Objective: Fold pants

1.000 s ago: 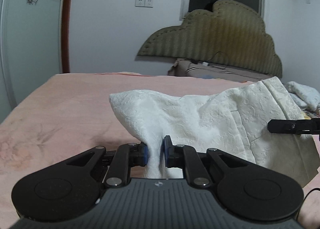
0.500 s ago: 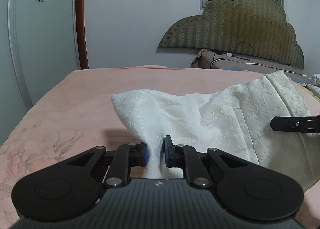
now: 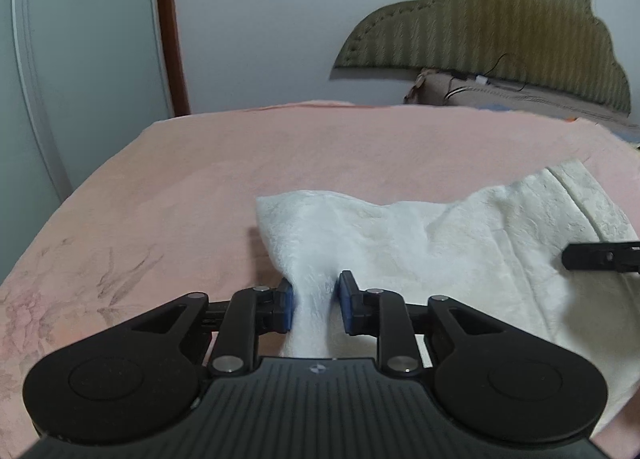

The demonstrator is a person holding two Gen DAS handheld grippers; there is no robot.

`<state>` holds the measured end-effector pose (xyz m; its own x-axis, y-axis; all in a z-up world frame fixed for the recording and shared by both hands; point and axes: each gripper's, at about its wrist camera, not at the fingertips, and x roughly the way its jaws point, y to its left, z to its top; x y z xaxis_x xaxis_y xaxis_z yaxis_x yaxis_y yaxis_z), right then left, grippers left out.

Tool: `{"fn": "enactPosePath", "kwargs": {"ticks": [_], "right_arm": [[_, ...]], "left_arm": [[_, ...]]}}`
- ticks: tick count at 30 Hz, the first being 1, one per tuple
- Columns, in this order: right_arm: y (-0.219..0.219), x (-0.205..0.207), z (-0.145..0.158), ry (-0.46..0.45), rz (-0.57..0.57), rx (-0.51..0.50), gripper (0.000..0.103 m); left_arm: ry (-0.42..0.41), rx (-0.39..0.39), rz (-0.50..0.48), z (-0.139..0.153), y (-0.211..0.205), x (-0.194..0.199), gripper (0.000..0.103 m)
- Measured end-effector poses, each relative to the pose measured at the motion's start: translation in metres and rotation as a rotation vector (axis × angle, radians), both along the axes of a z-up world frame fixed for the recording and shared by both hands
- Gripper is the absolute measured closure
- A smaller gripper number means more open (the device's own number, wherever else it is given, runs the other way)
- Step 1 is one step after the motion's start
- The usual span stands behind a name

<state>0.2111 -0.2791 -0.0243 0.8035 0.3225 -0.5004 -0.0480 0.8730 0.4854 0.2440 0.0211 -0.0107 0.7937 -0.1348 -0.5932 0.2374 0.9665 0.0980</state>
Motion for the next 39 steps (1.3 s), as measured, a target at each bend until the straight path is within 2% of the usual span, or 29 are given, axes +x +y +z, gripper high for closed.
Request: {"fn": "enactPosePath", "kwargs": {"ticks": [1,2,3,5,6,7,8,10,12,13,15,16,18,19,21,22,23,25,27,31,33,34,37,38,39], "right_arm": [[0.000,0.004,-0.006,0.044,-0.022,-0.019,0.071],[-0.001,0.008,-0.012,0.100,-0.040,-0.028,0.056],[-0.003,0.011,-0.018,0.153,-0.061,-0.033,0.052],[-0.008,0.002,-0.021,0.149,-0.081,-0.025,0.051],[-0.012,-0.005,-0.019,0.142,-0.100,-0.024,0.051],[-0.014,-0.011,-0.015,0.141,-0.129,-0.037,0.051],[-0.014,-0.018,-0.008,0.132,-0.160,-0.072,0.051],[0.000,-0.036,0.011,0.080,-0.184,-0.211,0.051],[0.023,-0.054,0.028,-0.006,-0.120,-0.323,0.051],[0.035,-0.063,0.033,-0.055,-0.056,-0.337,0.051],[0.055,-0.074,0.035,-0.111,0.077,-0.316,0.050],[0.063,-0.073,0.032,-0.088,0.113,-0.310,0.046],[0.073,-0.060,0.014,0.035,0.101,-0.346,0.045],[0.074,-0.055,0.005,0.078,0.087,-0.356,0.046],[0.071,-0.063,0.006,0.078,0.035,-0.320,0.046],[0.071,-0.070,0.013,0.074,0.012,-0.305,0.043],[0.073,-0.078,0.022,0.062,-0.002,-0.298,0.032],[0.074,-0.100,0.040,0.015,-0.036,-0.306,0.019],[0.075,-0.127,0.055,-0.024,-0.054,-0.318,0.016],[0.086,-0.165,0.093,-0.030,-0.059,-0.318,0.011],[0.096,-0.184,0.120,-0.011,-0.057,-0.269,0.011],[0.101,-0.195,0.135,-0.018,-0.032,-0.215,0.011],[0.105,-0.225,0.175,-0.137,0.205,0.113,0.009],[0.106,-0.231,0.183,-0.191,0.280,0.193,0.005],[0.107,-0.235,0.189,-0.243,0.312,0.226,0.002]], "left_arm": [[0.000,0.021,0.006,-0.004,0.000,0.001,0.070],[-0.003,0.031,0.009,-0.006,0.002,0.000,0.066],[-0.010,0.046,0.018,-0.008,0.004,-0.001,0.062],[-0.042,0.111,0.055,-0.008,0.007,-0.003,0.057],[-0.055,0.139,0.079,-0.007,0.009,-0.004,0.048],[-0.061,0.145,0.103,-0.005,0.013,-0.005,0.045],[-0.066,0.128,0.128,-0.001,0.020,-0.009,0.045],[-0.066,0.065,0.158,0.007,0.032,-0.020,0.045],[-0.069,-0.009,0.153,0.013,0.039,-0.036,0.042],[-0.065,-0.030,0.133,0.013,0.040,-0.044,0.039],[-0.047,-0.007,0.106,0.007,0.034,-0.053,0.023],[-0.032,0.031,0.097,0.001,0.029,-0.053,0.022],[0.015,0.118,0.085,-0.011,0.020,-0.050,0.020],[0.011,0.114,0.093,-0.010,0.021,-0.055,0.021],[-0.027,0.063,0.100,-0.001,0.028,-0.072,0.021],[-0.039,0.039,0.104,0.004,0.032,-0.079,0.021],[-0.048,0.012,0.113,0.009,0.036,-0.088,0.021],[-0.060,-0.048,0.126,0.019,0.042,-0.104,0.017],[-0.056,-0.092,0.131,0.026,0.046,-0.121,0.009],[-0.030,-0.112,0.108,0.030,0.048,-0.147,0.007],[-0.013,-0.099,0.085,0.027,0.047,-0.159,0.007],[-0.008,-0.095,0.073,0.024,0.046,-0.163,0.007],[-0.003,-0.083,0.074,0.012,0.043,-0.174,0.007],[-0.002,-0.079,0.075,0.007,0.041,-0.175,0.007],[-0.001,-0.070,0.073,0.002,0.038,-0.176,0.007]]}}
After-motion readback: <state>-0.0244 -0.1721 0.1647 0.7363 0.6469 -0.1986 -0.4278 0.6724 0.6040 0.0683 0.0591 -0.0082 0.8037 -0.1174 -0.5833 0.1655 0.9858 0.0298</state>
